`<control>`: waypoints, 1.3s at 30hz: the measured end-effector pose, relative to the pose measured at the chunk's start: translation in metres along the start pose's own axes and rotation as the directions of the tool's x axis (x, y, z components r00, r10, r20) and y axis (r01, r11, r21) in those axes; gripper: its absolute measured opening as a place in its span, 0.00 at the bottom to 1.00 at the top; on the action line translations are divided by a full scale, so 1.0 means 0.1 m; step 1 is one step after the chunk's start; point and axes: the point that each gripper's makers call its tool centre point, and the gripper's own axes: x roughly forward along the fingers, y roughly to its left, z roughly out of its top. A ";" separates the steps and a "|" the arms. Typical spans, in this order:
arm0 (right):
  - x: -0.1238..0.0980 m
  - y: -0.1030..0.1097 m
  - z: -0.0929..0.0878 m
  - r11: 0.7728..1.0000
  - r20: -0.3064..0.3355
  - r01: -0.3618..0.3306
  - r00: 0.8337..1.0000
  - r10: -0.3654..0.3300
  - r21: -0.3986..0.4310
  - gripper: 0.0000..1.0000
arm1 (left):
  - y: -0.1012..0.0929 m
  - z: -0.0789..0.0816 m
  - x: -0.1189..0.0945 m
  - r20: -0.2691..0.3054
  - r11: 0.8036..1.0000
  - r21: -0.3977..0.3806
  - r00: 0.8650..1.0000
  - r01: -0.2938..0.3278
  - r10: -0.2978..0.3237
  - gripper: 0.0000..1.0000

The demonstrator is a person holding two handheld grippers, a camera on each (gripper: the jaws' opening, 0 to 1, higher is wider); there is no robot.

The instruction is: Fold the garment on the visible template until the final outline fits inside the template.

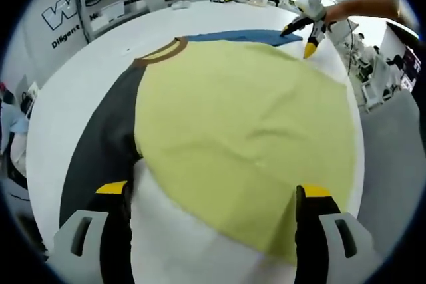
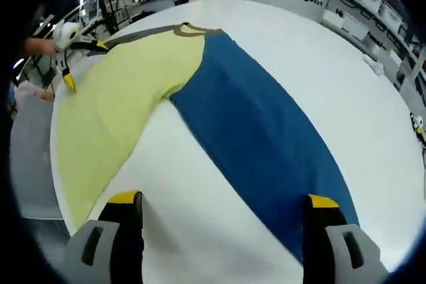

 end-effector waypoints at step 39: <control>-0.92 0.44 0.34 0.988 0.176 0.091 0.978 -0.113 0.126 0.99 | 0.93 -0.79 -0.53 0.088 0.932 -0.311 0.971 -0.184 0.222 0.99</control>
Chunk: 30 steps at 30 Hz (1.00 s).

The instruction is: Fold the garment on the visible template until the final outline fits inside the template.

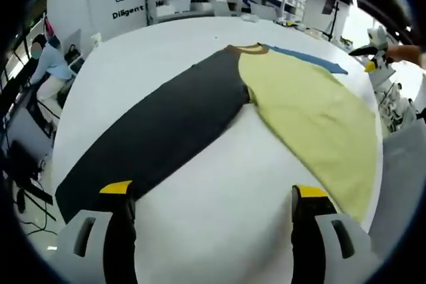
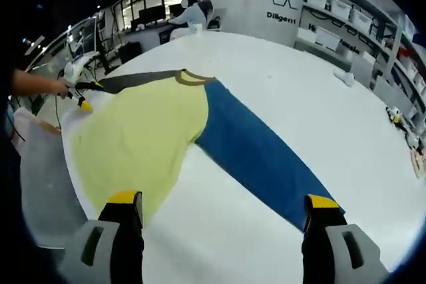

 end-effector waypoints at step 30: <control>-0.14 0.54 -0.15 0.998 0.006 0.038 0.999 -0.038 0.045 0.99 | 1.25 -0.25 -0.67 0.083 0.891 -0.277 0.914 -0.360 0.396 0.47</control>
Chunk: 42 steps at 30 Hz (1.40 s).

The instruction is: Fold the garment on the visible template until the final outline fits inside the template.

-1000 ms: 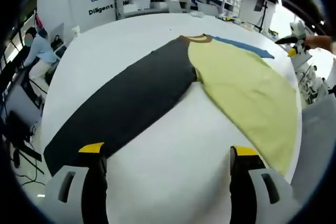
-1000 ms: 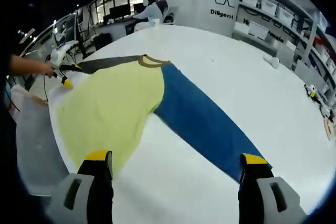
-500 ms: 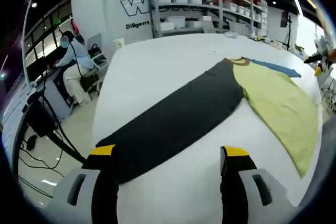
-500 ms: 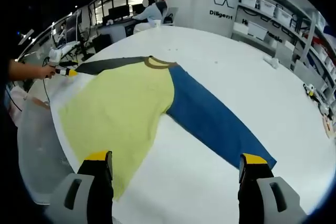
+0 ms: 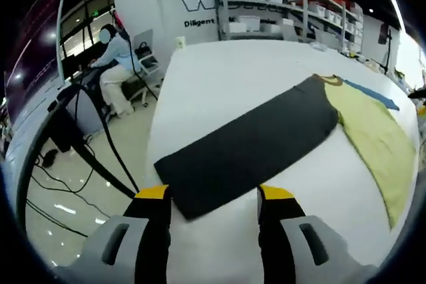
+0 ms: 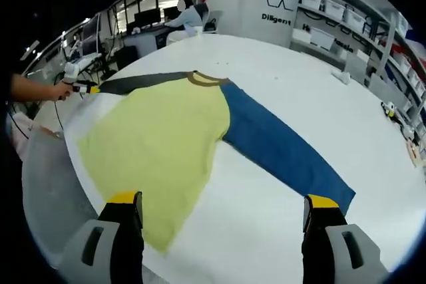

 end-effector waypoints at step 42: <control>0.05 -0.22 -0.16 0.997 0.059 -0.066 0.996 0.064 0.030 0.99 | -0.25 0.47 -0.24 -0.012 0.999 -0.036 1.000 0.028 -0.029 0.00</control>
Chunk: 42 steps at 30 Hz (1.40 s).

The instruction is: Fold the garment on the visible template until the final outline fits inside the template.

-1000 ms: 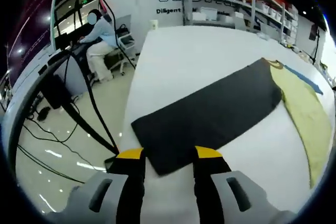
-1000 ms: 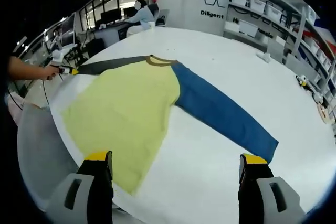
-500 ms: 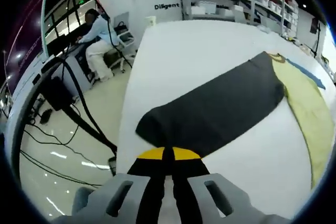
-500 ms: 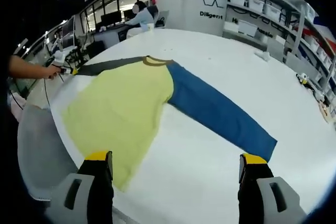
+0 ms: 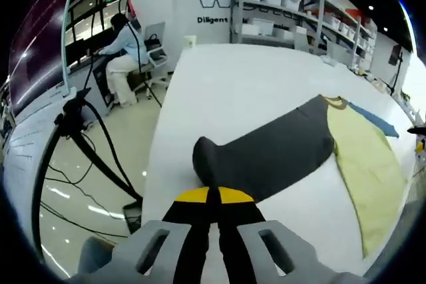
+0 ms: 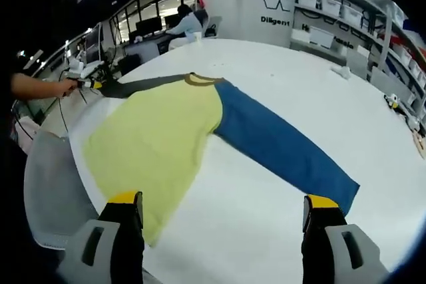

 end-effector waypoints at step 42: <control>-0.36 0.29 0.29 0.996 0.269 0.013 0.963 0.012 -0.091 0.99 | -2.30 2.12 -0.30 0.222 0.864 0.304 0.852 0.402 -0.475 0.00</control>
